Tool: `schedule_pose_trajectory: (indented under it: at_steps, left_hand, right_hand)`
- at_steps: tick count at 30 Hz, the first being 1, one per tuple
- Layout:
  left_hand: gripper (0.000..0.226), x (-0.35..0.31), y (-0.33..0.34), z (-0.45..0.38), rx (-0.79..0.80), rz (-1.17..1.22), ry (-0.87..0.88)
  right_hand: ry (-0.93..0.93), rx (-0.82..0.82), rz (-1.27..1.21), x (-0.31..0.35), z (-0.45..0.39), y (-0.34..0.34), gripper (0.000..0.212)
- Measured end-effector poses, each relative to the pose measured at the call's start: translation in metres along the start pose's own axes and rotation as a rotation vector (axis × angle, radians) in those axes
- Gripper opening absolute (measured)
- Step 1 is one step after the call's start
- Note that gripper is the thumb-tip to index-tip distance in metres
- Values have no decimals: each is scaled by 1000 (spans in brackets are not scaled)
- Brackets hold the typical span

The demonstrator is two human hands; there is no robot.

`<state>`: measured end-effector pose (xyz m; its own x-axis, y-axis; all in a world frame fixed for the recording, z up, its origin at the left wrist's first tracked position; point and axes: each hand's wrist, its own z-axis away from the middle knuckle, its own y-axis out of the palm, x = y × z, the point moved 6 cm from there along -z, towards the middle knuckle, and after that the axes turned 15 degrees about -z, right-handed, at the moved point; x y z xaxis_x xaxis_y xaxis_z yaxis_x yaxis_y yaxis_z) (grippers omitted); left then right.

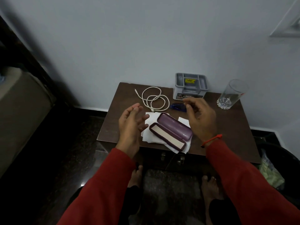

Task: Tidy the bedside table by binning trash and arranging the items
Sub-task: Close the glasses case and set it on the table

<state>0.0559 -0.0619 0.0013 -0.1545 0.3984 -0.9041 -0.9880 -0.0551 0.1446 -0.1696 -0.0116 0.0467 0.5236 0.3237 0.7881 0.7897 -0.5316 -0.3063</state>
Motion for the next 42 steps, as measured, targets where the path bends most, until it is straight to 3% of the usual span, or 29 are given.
schedule_pose_trajectory:
  at_steps: [10, 15, 19, 23, 28, 30, 32, 35, 38, 42]
  left_hand:
    - [19, 6, -11, -6, 14, 19, -76]
    - [16, 18, 4, 1, 111, -148, -135]
    - [14, 26, 12, 4, 140, -235, -142]
    - [18, 23, 20, 3, 99, -170, -102]
    - [44, 23, 27, 4, -107, -255, 13]
    - [62, 28, 35, 6, -72, -266, -16]
    - [70, 37, 52, 10, 72, -179, -87]
    - [51, 43, 71, 20, 211, -30, -198]
    - [43, 48, 74, 20, 211, 61, -253]
    - [40, 44, 67, 16, 156, 107, -225]
  right_hand:
    - [96, 184, 158, -22, -6, 28, 20]
    - [373, 543, 488, -62, 4, 37, 26]
    - [451, 664, 583, -75, 18, 40, 32]
    - [439, 603, 488, -76, 25, 33, 31]
    - [426, 346, 286, -64, 15, 6, 22]
    - [453, 240, 201, -58, 10, -10, 23]
    - [472, 202, 116, -52, 7, -18, 22]
    - [487, 312, 8, -44, 7, -12, 24]
    - [467, 388, -56, -47, 4, -5, 24]
    - [508, 260, -227, -74, -10, -3, 19]
